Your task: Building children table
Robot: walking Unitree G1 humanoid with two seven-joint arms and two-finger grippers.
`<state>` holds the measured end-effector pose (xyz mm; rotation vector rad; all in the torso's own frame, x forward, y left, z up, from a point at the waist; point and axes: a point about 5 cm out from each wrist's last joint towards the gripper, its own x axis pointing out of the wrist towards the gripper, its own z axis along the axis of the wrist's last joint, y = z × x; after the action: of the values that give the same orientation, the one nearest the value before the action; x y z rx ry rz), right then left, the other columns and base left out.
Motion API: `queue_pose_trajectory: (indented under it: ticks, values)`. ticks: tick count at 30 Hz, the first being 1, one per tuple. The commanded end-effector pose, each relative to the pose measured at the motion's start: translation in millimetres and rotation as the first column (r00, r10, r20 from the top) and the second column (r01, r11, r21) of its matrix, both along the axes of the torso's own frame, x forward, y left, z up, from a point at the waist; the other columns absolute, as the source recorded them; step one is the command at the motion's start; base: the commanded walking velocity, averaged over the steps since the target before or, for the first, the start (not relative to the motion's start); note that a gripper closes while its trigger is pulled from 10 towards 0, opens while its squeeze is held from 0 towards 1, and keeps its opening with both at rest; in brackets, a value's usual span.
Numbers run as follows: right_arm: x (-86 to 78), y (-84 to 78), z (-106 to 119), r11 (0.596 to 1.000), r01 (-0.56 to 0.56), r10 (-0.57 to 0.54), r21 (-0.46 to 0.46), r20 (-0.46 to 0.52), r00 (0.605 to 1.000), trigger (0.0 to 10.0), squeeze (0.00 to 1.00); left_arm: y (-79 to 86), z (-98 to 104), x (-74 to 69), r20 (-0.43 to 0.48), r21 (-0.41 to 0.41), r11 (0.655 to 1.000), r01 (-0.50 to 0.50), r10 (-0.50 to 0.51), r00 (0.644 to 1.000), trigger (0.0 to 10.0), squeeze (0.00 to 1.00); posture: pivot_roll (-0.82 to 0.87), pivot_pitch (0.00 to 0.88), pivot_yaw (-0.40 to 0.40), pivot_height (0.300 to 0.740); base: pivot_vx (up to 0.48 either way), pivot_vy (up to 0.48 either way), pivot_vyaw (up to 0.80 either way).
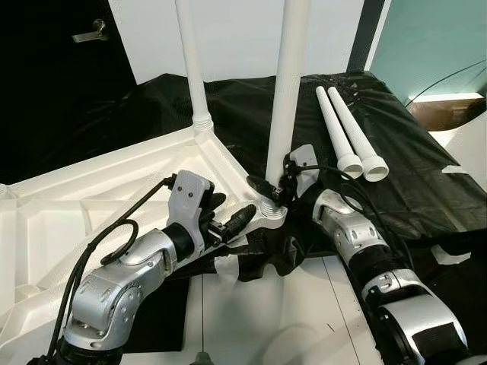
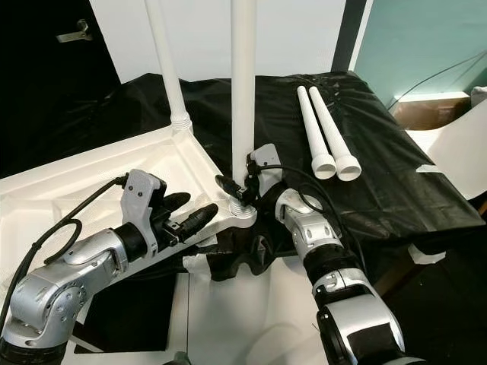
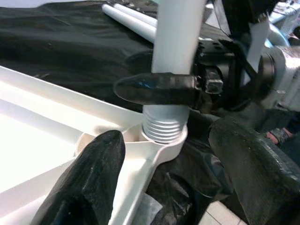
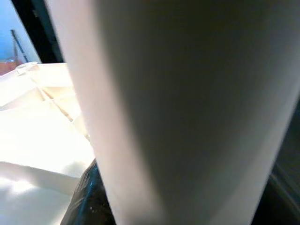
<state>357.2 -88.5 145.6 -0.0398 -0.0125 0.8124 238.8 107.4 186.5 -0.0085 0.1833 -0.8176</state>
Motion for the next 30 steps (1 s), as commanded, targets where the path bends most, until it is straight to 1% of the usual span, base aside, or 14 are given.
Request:
queue_pose_trajectory:
  ticks: [1,3,6,9,15,17,19,24,30]
  values:
    - [-3.5,-11.1,-22.1,0.998,0.006,-0.011,-0.063,-0.085,0.996,10.0,0.00,-1.9,-0.6,-3.7,0.006,0.009,0.999,0.051,-0.051,0.999,10.0,0.00,0.08,0.034,0.033,0.740,0.000,0.000,0.00]
    - [-4.9,-12.3,-21.0,0.998,-0.037,0.032,-0.060,-0.086,0.996,10.0,0.00,-2.7,-0.4,-4.4,0.005,0.010,0.998,0.056,-0.056,0.998,10.0,0.00,0.08,0.034,0.033,0.740,0.000,0.000,0.00]
    - [-5.7,-13.3,-20.4,0.996,-0.062,0.057,-0.060,-0.088,0.994,10.0,0.00,-2.3,-0.2,-4.4,0.006,0.012,0.998,0.056,-0.056,0.998,10.0,0.00,0.08,0.037,0.029,0.740,0.000,0.000,0.00]
    - [-5.2,-18.5,-21.9,0.991,-0.097,0.090,-0.090,-0.086,0.992,10.0,0.00,-1.8,0.6,-3.9,0.010,0.013,0.998,0.054,-0.054,0.999,10.0,0.00,0.08,0.038,0.037,0.740,0.000,0.000,0.00]
    - [-5.1,-19.7,-21.4,0.981,-0.145,0.138,-0.132,-0.062,0.989,10.0,0.00,-2.7,1.6,-3.3,0.013,0.013,0.998,0.057,-0.057,0.998,10.0,0.00,0.08,0.036,0.043,0.740,0.000,0.000,0.00]
    - [-5.6,-20.6,-20.8,0.970,-0.190,0.184,-0.153,-0.051,0.982,10.0,0.00,-2.7,2.2,-3.2,0.015,0.015,0.998,0.060,-0.060,0.998,10.0,0.00,0.08,0.037,0.045,0.740,0.000,0.000,0.00]
    - [-5.8,-21.0,-21.0,0.966,-0.203,0.197,-0.160,-0.049,0.979,10.0,0.00,-2.6,2.5,-3.3,0.016,0.016,0.998,0.060,-0.061,0.998,10.0,0.00,0.08,0.037,0.045,0.740,0.000,0.000,0.00]
    - [-12.3,-16.7,-26.5,0.939,-0.267,0.268,-0.217,-0.029,0.963,10.0,0.00,1.4,4.1,-3.7,0.020,0.023,0.998,0.052,-0.052,0.998,10.0,0.00,0.10,0.031,0.053,0.740,0.000,0.000,0.00]
    - [-15.3,-14.9,-30.8,0.931,-0.290,0.292,-0.220,-0.027,0.956,10.0,0.00,2.7,5.4,-3.8,0.023,0.024,0.999,0.048,-0.048,0.999,10.0,0.00,0.10,0.028,0.057,0.740,0.000,0.000,0.00]
